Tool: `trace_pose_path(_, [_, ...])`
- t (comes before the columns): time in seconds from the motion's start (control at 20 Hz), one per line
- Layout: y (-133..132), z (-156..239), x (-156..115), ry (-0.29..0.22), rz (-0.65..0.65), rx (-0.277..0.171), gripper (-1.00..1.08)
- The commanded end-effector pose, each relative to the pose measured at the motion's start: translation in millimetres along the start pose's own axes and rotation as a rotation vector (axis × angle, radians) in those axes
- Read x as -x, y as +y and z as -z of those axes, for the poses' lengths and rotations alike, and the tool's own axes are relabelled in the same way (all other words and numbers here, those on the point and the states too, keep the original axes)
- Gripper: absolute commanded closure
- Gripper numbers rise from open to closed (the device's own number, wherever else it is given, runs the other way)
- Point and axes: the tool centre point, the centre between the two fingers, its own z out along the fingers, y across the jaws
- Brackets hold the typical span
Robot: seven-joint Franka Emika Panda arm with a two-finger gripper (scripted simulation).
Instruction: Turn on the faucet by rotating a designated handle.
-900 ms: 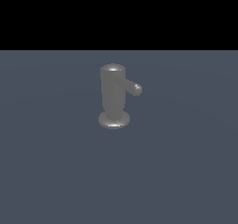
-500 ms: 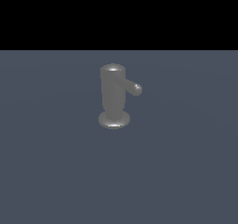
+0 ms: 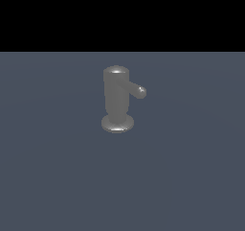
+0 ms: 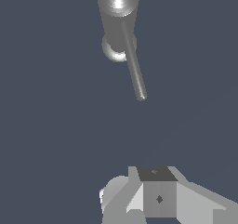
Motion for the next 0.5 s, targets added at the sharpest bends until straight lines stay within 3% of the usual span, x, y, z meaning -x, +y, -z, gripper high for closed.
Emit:
trace_pose_path(0.0, [-1.2, -18.2, -4.9, 0.001, 0.023, 0.002, 1.08])
trace_pose_path(0.45, [-6.9, -90.5, -26.2, 0.004, 0.112, 0.008, 1.08])
